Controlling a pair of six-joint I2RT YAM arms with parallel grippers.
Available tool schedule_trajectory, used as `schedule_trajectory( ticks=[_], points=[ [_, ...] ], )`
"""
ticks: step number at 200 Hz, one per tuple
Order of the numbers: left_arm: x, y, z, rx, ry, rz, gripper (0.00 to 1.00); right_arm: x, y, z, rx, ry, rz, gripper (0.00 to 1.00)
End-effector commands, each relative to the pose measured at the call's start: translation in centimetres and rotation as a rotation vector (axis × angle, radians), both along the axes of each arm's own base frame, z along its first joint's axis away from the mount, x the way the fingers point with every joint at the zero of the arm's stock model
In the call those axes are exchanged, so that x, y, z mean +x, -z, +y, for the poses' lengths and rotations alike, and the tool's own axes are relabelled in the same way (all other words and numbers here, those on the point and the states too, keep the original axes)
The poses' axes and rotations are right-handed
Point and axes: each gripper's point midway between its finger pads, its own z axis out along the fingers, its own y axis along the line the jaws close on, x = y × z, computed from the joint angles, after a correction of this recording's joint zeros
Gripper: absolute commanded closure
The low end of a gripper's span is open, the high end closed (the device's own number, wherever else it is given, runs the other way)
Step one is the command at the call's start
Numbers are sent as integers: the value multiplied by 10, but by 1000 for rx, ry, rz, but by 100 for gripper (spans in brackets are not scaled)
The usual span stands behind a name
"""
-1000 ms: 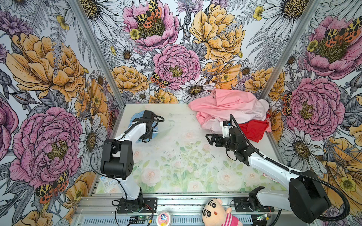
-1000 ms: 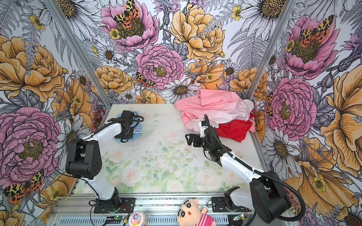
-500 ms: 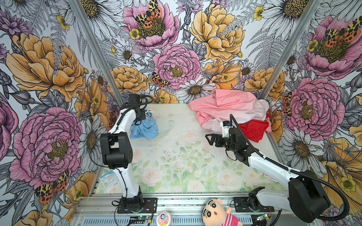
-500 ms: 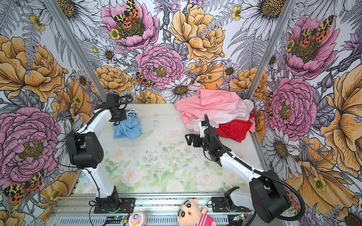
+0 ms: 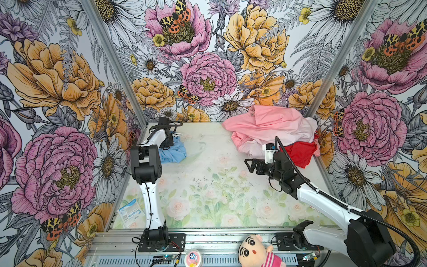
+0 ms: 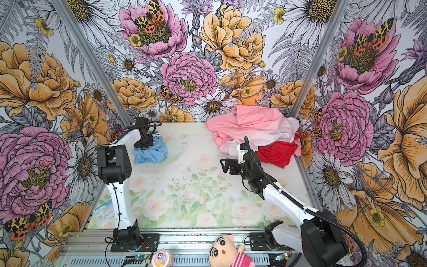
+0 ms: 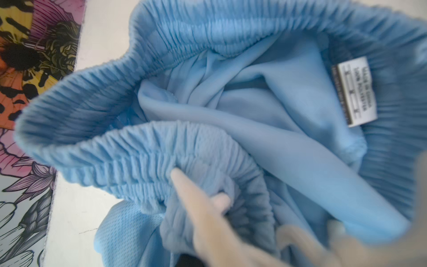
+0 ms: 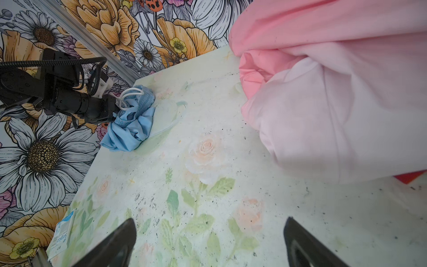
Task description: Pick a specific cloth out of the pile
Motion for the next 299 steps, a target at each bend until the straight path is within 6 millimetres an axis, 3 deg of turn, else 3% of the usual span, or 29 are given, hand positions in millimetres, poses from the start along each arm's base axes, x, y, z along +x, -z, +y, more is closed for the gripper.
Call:
schedule_trajectory(
  ticks=[1, 75, 94, 110, 121, 136, 159, 187, 236, 246, 268, 285, 299],
  points=[
    [-6, 34, -9, -45, 23, 79, 97, 4, -4, 0, -4, 4, -3, 0],
    [57, 21, -12, -55, 28, -35, 95, -2, -19, -7, 2, 29, -22, 1],
    [66, 12, -12, -50, 34, -59, 81, -6, -17, -13, -3, 54, -19, 0],
    [71, -5, -13, -50, 51, -93, 77, -8, -15, -18, -7, 74, -21, 0],
    [73, -21, -12, -45, 55, -121, 71, -8, -14, -19, -11, 78, -21, 1],
    [71, -45, -10, -40, 51, -158, 54, -6, -14, -17, -16, 70, -20, 1],
    [64, -81, -12, -46, 58, -214, 43, -2, -15, -13, -15, 58, -14, 1],
    [44, -119, -19, -52, 80, -263, 29, 1, -12, -10, -20, 46, -18, 0],
    [-6, -137, -19, -39, 52, -266, 10, 2, -12, -5, -30, 7, -29, 0],
    [-23, -151, -22, -48, 34, -314, 1, 3, -19, -7, -32, 2, -50, 0],
    [-72, -200, -27, -27, -23, -547, 1, 10, -34, -25, -45, 35, -108, 1],
    [-113, -214, -21, 28, -98, -744, 1, 17, -43, -45, -91, 75, -165, 1],
    [-143, -208, -15, 95, -165, -887, 1, 22, -49, -61, -161, 104, -221, 1]
  ],
)
